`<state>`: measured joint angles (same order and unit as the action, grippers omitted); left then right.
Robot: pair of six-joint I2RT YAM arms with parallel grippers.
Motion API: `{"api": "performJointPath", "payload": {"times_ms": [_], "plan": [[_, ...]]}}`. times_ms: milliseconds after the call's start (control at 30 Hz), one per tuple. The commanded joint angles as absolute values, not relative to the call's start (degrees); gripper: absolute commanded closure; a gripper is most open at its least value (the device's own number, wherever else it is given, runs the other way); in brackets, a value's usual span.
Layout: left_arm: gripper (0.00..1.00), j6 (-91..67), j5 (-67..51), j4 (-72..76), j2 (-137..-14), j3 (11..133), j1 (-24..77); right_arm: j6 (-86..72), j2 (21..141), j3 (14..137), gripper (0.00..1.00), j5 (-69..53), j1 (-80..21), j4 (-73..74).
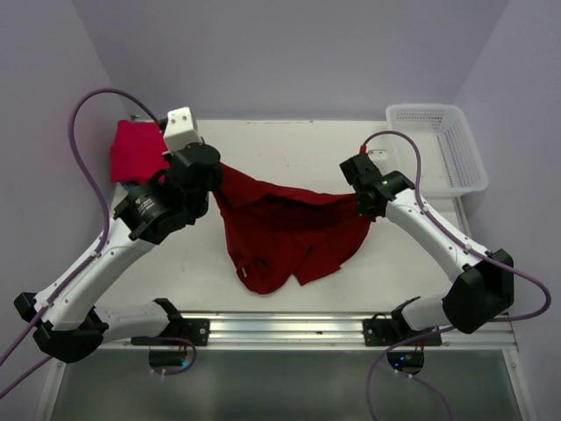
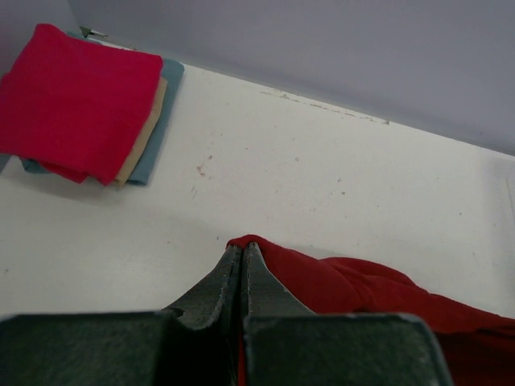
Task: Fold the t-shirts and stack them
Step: Flatten the tshirt out
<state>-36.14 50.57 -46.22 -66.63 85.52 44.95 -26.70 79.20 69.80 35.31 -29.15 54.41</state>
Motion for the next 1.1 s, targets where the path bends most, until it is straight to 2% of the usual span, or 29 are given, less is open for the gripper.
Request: {"api": "performJointPath", "payload": {"times_ms": [0,233,433,467,567,600,667,867,1000,1033,1067], "plan": [[1.00,-35.5,53.7,-47.3,-64.9,85.8,44.4,-25.5,81.8,68.2,1.00,25.2,-28.7,48.8],[1.00,-35.0,54.6,-47.5,-64.3,86.2,44.3,-23.8,83.8,63.4,1.00,8.9,-28.8,45.4],[1.00,-34.5,54.0,-45.8,-65.3,86.2,44.2,-20.4,83.7,61.5,0.99,2.9,-29.3,48.5],[1.00,-34.3,53.7,-45.5,-65.6,86.1,44.2,-20.1,83.7,61.4,0.83,1.3,-29.4,48.9],[1.00,-34.1,53.0,-44.7,-66.3,86.2,44.2,-19.9,82.4,61.2,0.54,0.6,-29.4,49.5],[1.00,-34.1,52.8,-44.6,-66.5,86.2,44.2,-19.6,82.0,61.2,0.39,0.2,-29.3,49.6],[1.00,-34.0,52.6,-44.6,-66.5,86.2,44.1,-19.9,81.4,61.3,0.29,-1.7,-29.3,49.5],[1.00,-34.0,52.9,-44.9,-65.7,86.2,44.1,-22.4,81.0,61.4,0.28,1.1,-29.1,48.4],[1.00,-34.2,53.0,-45.4,-65.2,86.0,44.1,-27.0,81.2,60.6,0.34,7.6,-27.9,48.9],[1.00,-34.3,53.0,-45.5,-65.1,86.0,44.1,-27.4,81.0,60.5,0.42,8.0,-27.9,48.9],[1.00,-34.2,53.0,-45.6,-65.0,86.0,44.1,-28.0,80.8,60.1,0.44,8.2,-27.9,48.7]]}}
